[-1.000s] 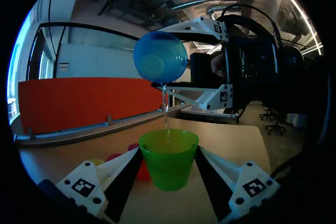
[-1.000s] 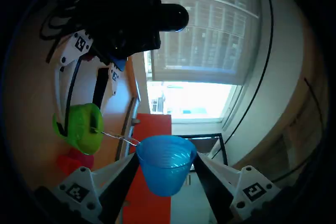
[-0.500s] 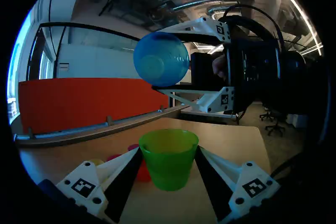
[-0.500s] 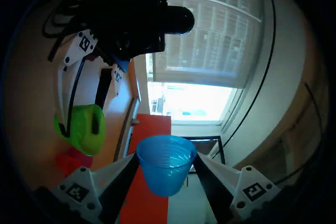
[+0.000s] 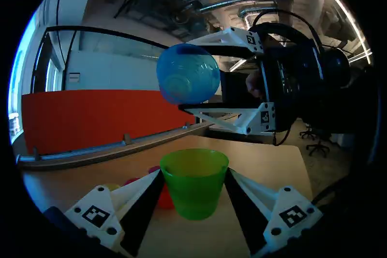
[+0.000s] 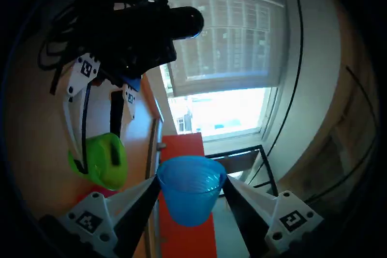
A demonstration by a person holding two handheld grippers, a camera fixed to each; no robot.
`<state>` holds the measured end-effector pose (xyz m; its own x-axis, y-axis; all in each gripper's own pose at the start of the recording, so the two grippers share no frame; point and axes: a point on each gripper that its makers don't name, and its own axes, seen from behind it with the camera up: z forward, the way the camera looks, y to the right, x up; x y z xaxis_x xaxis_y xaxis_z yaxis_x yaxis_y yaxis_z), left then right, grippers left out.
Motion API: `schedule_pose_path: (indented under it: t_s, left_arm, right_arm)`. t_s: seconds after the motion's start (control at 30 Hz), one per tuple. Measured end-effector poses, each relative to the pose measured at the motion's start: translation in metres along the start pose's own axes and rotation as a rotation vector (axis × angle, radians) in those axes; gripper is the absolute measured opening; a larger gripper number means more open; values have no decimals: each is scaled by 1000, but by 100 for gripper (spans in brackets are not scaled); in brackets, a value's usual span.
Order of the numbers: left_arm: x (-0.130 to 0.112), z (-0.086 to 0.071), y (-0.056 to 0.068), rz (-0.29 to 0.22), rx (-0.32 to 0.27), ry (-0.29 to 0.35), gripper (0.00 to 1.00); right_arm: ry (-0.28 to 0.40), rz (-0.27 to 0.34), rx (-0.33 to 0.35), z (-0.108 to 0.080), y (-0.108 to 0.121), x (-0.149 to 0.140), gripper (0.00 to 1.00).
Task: Pour water
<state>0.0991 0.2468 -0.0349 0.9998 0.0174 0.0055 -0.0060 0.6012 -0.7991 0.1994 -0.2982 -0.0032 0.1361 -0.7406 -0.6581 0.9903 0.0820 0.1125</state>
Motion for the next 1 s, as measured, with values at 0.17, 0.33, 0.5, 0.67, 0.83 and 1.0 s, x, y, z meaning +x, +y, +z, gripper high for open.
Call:
schedule_pose_path:
  t_s: [0.17, 0.33, 0.5, 0.67, 0.83, 1.0]
  left_arm:
    - [-2, 1, -1, -3, 2, -3, 85]
    - [-2, 0, 0, 3, 0, -10, 85]
    - [-2, 0, -2, 5, 2, -15, 85]
    - [-3, 1, -4, 4, 5, -19, 85]
    - [-6, 2, -4, 10, 5, -30, 85]
    - [-8, 3, -6, 10, 7, -40, 85]
  right_arm:
    - [-1, 136, 10, 0, -5, -4, 91]
    - [-12, 284, 3, -2, -6, -11, 91]
    - [-23, 443, 1, -5, -9, -15, 92]
    - [-31, 611, 4, -8, -14, -19, 91]
    - [-36, 787, 6, -9, -17, -23, 91]
    - [-43, 955, 19, -9, -21, -25, 91]
